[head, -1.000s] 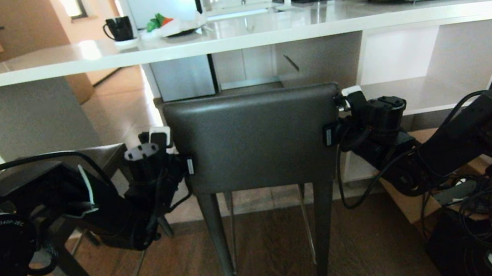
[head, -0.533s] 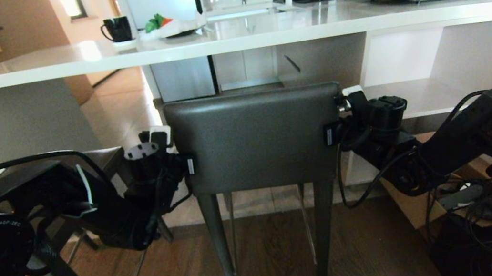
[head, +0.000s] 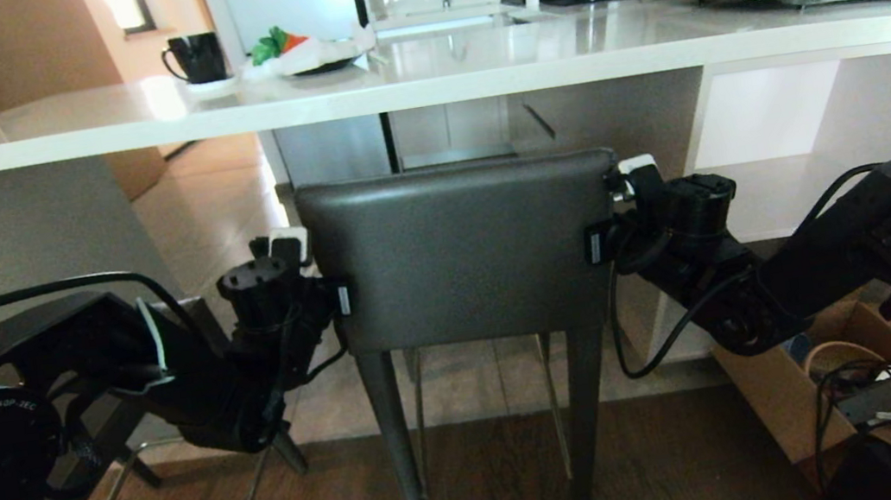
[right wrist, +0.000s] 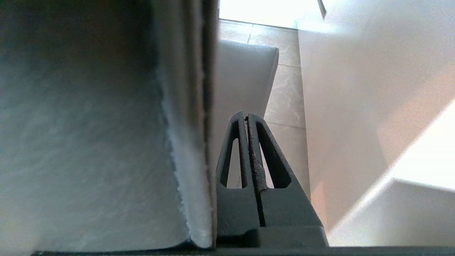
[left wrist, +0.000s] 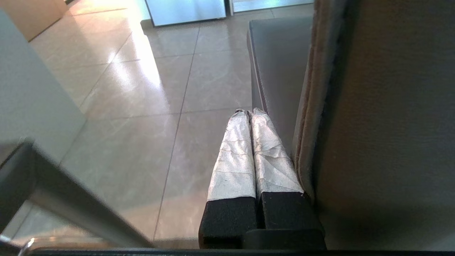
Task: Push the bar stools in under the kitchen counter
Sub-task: Push the gray chair back under the dining table
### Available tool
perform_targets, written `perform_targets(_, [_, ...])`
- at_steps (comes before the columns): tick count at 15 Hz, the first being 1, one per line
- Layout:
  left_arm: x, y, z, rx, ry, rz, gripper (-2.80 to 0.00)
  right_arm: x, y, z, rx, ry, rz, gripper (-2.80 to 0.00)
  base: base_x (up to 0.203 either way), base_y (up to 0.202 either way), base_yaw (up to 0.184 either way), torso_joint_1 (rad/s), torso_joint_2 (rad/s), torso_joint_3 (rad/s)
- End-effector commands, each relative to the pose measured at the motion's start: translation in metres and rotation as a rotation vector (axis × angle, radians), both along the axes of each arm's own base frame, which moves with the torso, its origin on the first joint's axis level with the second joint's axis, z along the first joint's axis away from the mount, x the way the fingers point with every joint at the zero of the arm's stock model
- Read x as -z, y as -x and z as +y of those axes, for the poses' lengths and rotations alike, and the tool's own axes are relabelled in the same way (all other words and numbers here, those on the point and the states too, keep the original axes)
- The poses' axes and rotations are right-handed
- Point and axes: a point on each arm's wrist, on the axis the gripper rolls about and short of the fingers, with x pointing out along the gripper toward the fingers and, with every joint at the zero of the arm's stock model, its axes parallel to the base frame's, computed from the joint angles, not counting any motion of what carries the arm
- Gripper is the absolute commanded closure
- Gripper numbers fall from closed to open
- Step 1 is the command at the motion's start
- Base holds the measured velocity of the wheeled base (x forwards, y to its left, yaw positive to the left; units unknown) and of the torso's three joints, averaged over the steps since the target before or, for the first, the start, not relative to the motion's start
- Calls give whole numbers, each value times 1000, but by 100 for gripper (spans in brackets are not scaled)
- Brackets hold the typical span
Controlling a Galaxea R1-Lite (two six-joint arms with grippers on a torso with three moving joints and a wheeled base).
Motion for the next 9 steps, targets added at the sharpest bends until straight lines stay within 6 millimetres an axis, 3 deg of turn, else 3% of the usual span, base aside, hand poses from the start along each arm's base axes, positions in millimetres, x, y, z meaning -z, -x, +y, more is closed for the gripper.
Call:
perform_targets(1, [-2,1,0,-2,3,-9,0,-2,1,0,1,-3,-8,0,195,0,1,3,-2,5])
perform_targets(9, [-1,0,-2,2,1,-8,0,-1,1,-1,5,-3,-7,0,190,0,2,2,2,3])
